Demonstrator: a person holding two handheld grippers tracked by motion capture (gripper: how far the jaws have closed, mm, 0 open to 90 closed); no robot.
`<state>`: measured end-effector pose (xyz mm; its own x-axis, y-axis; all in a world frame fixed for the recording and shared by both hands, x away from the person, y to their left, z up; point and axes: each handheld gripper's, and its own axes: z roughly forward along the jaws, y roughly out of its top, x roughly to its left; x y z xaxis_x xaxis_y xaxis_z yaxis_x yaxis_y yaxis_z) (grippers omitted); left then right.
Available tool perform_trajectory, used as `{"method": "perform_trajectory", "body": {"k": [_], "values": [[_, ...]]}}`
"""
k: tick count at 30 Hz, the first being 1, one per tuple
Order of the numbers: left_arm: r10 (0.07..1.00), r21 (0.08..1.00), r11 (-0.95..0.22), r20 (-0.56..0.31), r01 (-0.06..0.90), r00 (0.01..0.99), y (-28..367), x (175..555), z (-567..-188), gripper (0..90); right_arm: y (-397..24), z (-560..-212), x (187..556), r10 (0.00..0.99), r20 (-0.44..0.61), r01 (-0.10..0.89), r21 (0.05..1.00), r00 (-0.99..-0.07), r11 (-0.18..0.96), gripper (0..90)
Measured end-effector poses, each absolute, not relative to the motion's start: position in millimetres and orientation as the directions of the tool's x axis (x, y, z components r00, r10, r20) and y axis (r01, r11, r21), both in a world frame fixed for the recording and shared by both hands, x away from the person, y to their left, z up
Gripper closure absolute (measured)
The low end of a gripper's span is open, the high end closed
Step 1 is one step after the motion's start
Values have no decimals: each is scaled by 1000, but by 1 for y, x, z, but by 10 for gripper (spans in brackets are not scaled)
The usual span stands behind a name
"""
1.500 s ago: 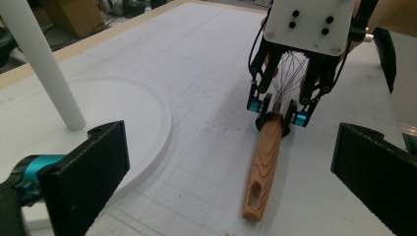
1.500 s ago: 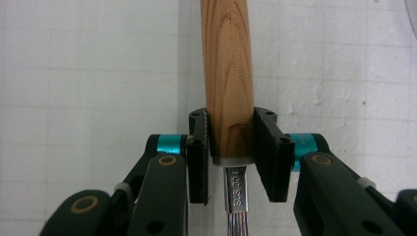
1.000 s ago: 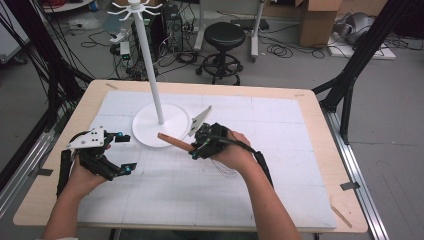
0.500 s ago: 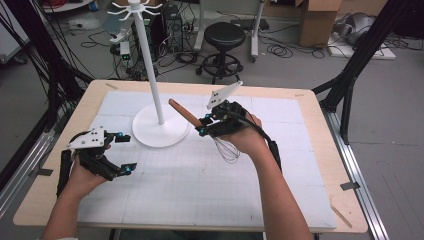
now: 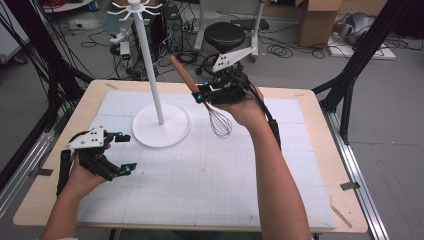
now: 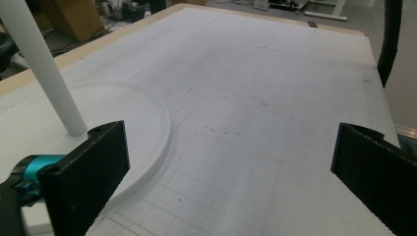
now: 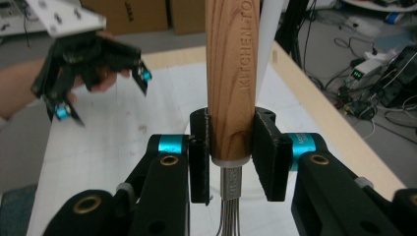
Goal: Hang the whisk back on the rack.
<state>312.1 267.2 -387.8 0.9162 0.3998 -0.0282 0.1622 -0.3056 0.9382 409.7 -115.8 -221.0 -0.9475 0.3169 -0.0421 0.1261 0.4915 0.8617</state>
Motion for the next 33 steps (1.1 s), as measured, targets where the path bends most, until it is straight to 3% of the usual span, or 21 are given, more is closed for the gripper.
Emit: {"method": "perform_trajectory", "body": {"k": [33], "values": [[401, 940, -305, -20, 155, 916, 268, 310, -385, 17, -84, -159, 442, 435, -128, 92, 889, -891, 449, 705]]}}
